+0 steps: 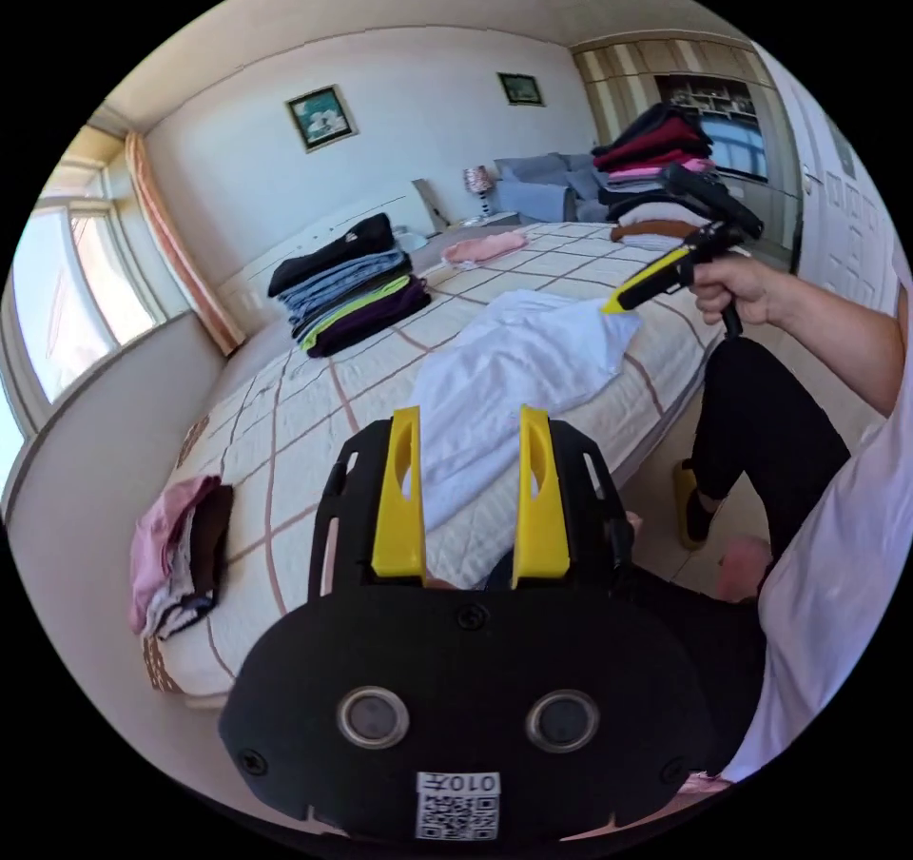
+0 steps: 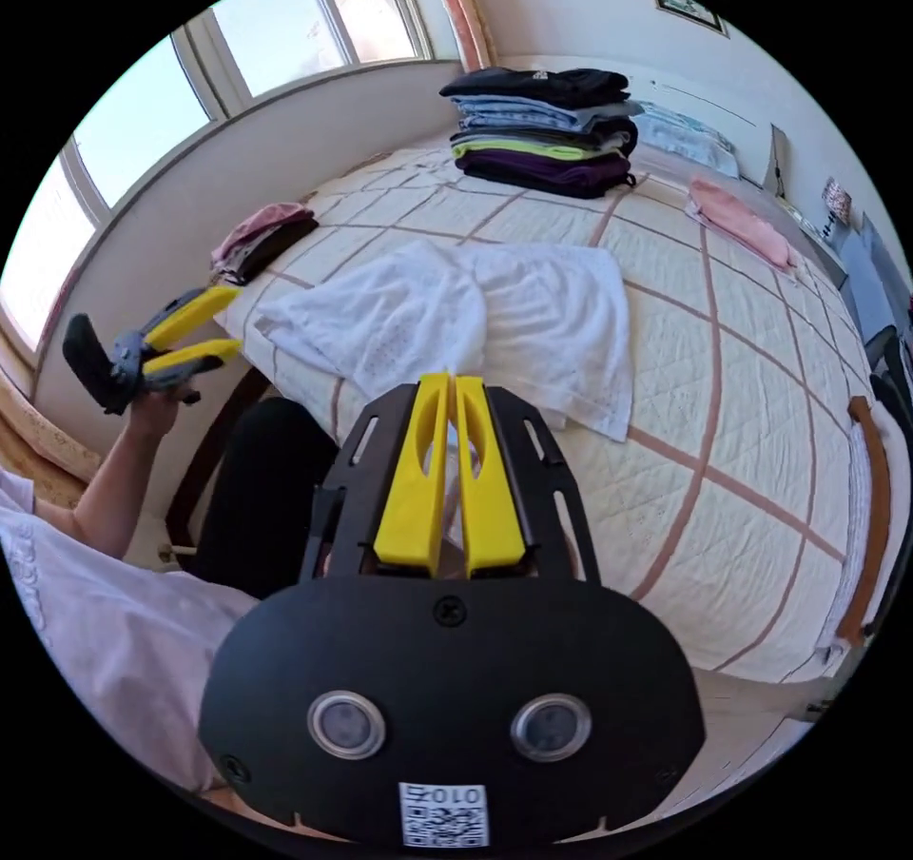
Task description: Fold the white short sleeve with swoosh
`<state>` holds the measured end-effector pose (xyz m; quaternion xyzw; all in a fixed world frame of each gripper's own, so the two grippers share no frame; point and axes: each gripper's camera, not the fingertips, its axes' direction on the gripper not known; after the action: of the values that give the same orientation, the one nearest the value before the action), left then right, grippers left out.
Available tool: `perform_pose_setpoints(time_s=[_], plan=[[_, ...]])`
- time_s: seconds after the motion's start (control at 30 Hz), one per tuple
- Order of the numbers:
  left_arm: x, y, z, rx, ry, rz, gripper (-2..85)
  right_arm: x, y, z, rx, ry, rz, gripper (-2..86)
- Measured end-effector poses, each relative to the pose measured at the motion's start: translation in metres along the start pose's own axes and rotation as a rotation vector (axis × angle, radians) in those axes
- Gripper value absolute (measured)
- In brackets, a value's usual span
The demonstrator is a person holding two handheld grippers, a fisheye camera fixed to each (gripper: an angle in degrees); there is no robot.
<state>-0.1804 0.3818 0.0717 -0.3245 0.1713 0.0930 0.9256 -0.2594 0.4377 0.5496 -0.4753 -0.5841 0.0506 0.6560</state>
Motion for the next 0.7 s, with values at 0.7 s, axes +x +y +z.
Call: perform_pose_setpoints(time_s=[0.7], plan=[[-0.121,-0.044,-0.038,0.018,0.090,-0.348,4.2,0.069,0.007,0.071,0.082,0.080,0.235,13.8]])
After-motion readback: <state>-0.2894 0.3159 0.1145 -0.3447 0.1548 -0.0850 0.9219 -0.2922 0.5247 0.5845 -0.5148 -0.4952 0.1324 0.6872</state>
